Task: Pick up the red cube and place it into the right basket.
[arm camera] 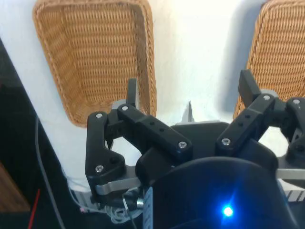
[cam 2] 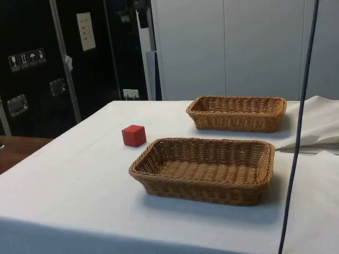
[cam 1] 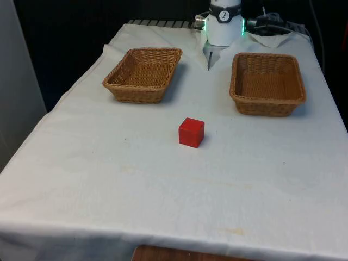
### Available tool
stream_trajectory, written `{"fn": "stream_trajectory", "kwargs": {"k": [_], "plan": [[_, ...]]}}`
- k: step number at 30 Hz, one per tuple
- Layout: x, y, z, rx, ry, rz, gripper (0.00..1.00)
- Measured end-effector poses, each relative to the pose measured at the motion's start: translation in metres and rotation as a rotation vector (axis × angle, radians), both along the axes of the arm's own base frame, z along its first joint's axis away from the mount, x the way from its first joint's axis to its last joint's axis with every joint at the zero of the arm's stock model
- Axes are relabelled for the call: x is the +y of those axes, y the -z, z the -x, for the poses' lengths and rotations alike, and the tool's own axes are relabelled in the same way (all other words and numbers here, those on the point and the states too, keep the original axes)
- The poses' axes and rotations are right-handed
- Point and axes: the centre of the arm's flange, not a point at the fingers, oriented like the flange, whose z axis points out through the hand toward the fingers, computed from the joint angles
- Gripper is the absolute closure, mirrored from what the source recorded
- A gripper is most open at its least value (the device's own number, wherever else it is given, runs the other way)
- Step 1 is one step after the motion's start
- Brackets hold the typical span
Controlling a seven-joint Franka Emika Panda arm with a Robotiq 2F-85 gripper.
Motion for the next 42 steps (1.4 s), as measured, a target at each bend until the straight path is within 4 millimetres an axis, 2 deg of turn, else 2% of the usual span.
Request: {"fn": "stream_trajectory", "kwargs": {"k": [9,12,15,19,26,42], "plan": [[0.007,0.017,-0.028,-0.006,-0.001,0.028,0.0],[0.012,0.026,-0.042,-0.004,0.002,0.034,0.0],[0.018,0.028,-0.047,-0.006,0.0,0.036,0.0],[0.022,0.032,-0.049,-0.009,0.007,0.039,0.0],[0.024,0.054,-0.058,-0.014,0.037,0.033,0.0],[0.012,0.104,-0.06,-0.003,0.128,0.032,0.0]]}}
